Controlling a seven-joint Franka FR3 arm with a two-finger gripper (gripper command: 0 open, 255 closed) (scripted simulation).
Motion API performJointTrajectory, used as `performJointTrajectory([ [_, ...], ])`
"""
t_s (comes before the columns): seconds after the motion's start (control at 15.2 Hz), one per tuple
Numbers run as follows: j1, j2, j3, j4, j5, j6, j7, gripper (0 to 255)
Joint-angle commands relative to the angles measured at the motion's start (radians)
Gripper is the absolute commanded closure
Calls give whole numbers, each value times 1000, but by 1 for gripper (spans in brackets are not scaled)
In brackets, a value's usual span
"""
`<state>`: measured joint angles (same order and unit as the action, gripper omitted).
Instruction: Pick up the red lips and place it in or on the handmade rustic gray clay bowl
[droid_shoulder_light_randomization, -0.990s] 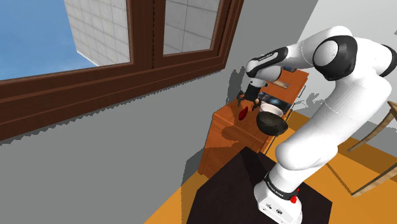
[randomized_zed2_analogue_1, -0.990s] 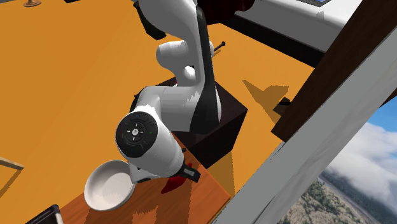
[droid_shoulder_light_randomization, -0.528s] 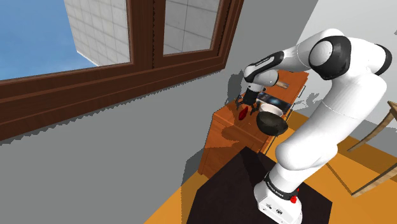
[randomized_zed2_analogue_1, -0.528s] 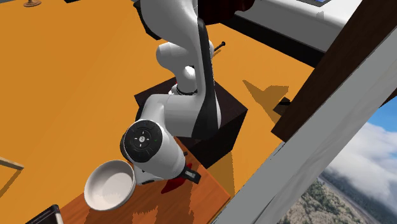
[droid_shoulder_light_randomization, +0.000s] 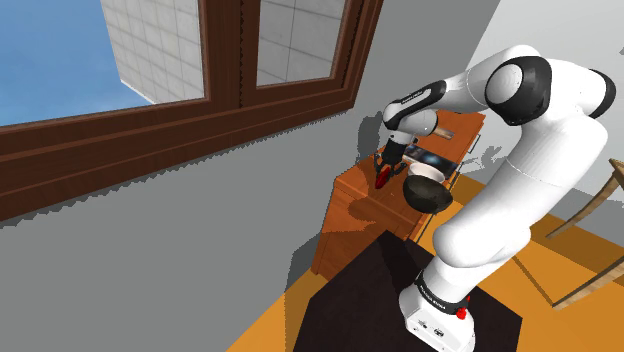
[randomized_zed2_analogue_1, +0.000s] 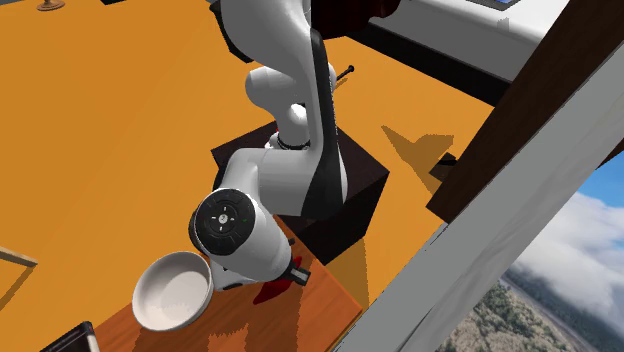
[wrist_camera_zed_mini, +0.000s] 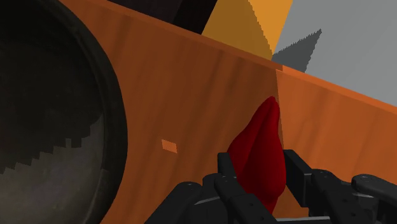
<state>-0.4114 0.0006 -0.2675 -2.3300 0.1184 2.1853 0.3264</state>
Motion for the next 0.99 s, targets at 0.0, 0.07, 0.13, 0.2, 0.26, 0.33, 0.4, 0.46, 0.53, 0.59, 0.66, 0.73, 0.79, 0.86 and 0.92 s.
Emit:
performJointTrajectory([
  [0.0,0,0,0,0,0,0,0,255],
  [0.07,0,0,0,0,0,0,0,255],
  [0.13,0,0,0,0,0,0,0,255],
  [0.2,0,0,0,0,0,0,0,255],
  [0.26,0,0,0,0,0,0,0,255],
  [0.33,0,0,0,0,0,0,0,255],
  [0.4,0,1,0,0,0,0,0,255],
  [0.46,0,-9,0,4,-4,-13,4,255],
  [0.53,0,-17,0,10,-8,-26,7,255],
  [0.59,0,-26,0,15,-12,-39,11,255],
  [0.66,-1,-34,0,20,-15,-53,14,255],
  [0.73,-1,-43,0,26,-18,-66,18,255],
  [0.79,-1,-50,0,32,-22,-79,21,255],
  [0.86,-1,-58,1,38,-25,-93,24,255],
  [0.92,-1,-66,1,44,-27,-106,27,255],
])
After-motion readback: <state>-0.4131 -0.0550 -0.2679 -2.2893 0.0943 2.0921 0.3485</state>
